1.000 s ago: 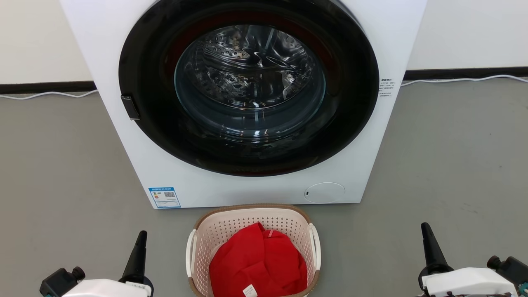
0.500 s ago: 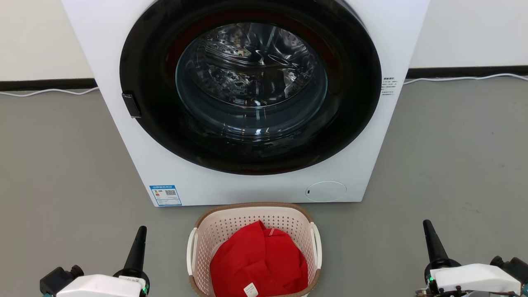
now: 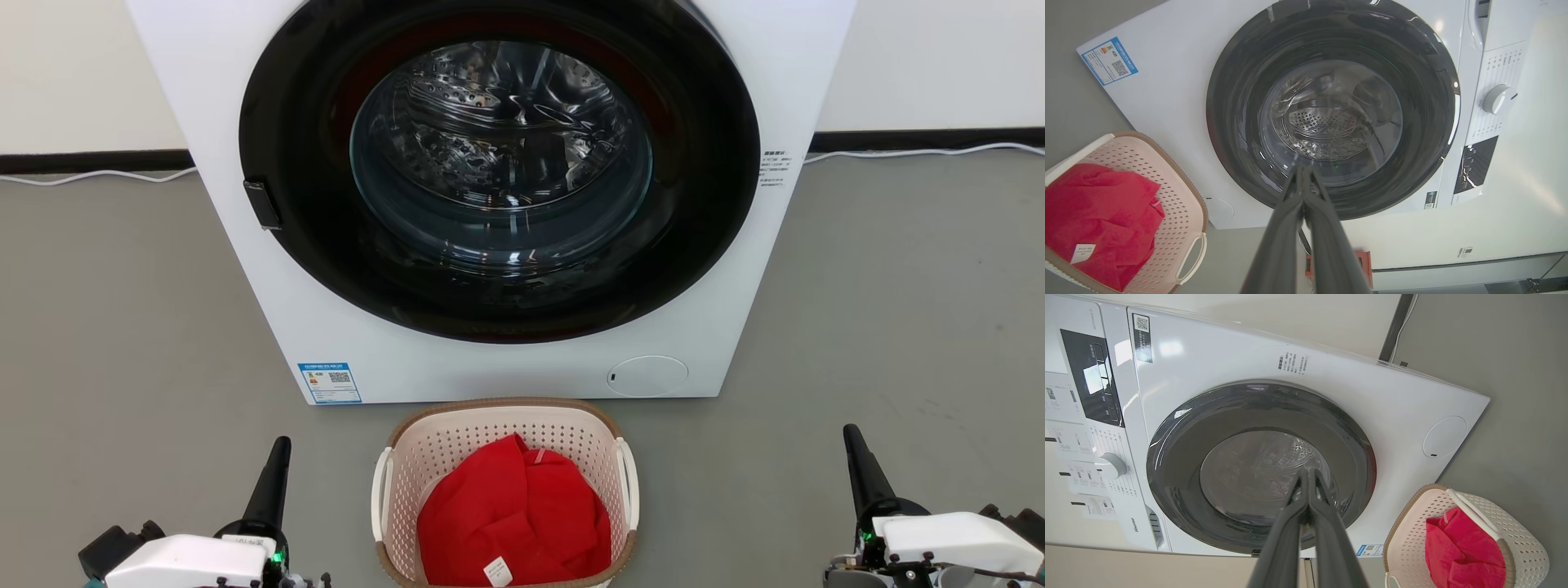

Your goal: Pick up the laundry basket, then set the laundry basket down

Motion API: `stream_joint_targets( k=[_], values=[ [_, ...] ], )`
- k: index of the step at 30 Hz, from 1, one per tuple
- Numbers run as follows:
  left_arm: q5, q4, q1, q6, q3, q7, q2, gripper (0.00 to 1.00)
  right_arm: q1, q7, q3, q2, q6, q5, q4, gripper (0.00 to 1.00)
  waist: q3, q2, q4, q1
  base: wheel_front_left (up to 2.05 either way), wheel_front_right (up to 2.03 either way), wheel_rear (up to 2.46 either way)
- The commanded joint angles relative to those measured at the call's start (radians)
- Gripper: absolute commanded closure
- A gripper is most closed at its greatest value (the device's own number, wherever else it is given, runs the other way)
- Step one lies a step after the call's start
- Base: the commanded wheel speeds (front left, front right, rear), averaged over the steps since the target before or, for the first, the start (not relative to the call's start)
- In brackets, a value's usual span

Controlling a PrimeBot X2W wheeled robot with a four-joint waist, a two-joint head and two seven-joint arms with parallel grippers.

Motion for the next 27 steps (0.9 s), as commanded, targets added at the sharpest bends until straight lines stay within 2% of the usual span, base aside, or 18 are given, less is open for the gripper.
stream_joint_targets(
  k=[1, 22, 27],
  values=[
    [-0.03, -0.022, -0.058, -0.006, 0.034, 0.011, 0.005, 1.0, -0.053, 0.016, 0.014, -0.01, 0.007, 0.038, -0.027, 1.0, 0.001, -0.0001, 0.001, 0.0, 0.0, 0.0, 0.0],
    [-0.209, -0.012, -0.091, -0.007, 0.073, 0.074, -0.016, 1.0, -0.078, 0.078, -0.009, -0.01, 0.007, 0.273, -0.027, 1.0, 0.01, -0.0001, 0.008, 0.0, 0.0, 0.0, 0.0],
    [-0.215, -0.012, -0.092, -0.007, 0.075, 0.076, -0.017, 1.0, -0.079, 0.081, -0.01, -0.009, 0.007, 0.28, -0.027, 1.0, 0.011, -0.0001, 0.008, 0.0, 0.0, 0.0, 0.0]
  ],
)
